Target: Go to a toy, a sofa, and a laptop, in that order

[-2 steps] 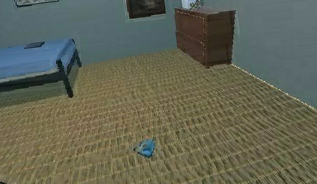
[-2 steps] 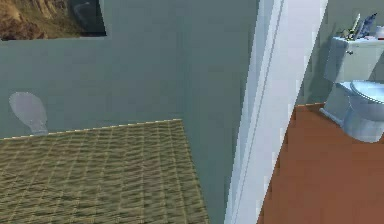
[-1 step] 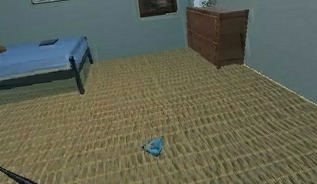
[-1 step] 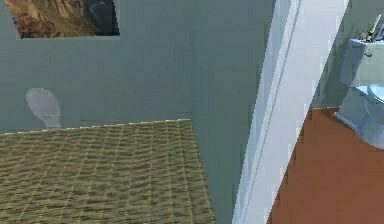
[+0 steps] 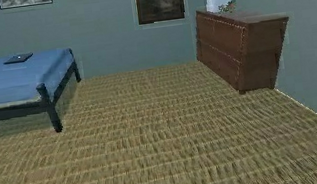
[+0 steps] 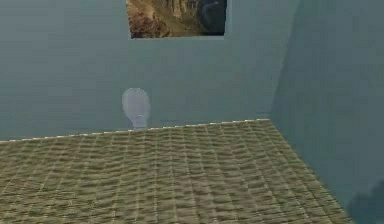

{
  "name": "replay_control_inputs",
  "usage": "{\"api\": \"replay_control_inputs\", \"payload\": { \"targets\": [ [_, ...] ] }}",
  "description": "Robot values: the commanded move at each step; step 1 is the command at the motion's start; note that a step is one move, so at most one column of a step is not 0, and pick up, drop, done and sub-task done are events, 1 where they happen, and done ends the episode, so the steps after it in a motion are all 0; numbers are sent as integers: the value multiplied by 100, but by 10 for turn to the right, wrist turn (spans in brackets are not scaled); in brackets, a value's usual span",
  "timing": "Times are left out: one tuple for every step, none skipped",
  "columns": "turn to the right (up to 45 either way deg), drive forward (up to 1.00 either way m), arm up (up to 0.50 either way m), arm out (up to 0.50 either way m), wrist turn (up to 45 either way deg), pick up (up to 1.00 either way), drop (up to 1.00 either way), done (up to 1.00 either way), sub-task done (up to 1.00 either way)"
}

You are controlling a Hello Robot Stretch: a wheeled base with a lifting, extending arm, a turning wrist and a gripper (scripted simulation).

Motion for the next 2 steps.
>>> {"api": "replay_control_inputs", "payload": {
  "targets": [
    [-30,0,0,0,0,0,0,0,0],
    [0,25,0,0,0,0,0,0,0]
  ]
}}
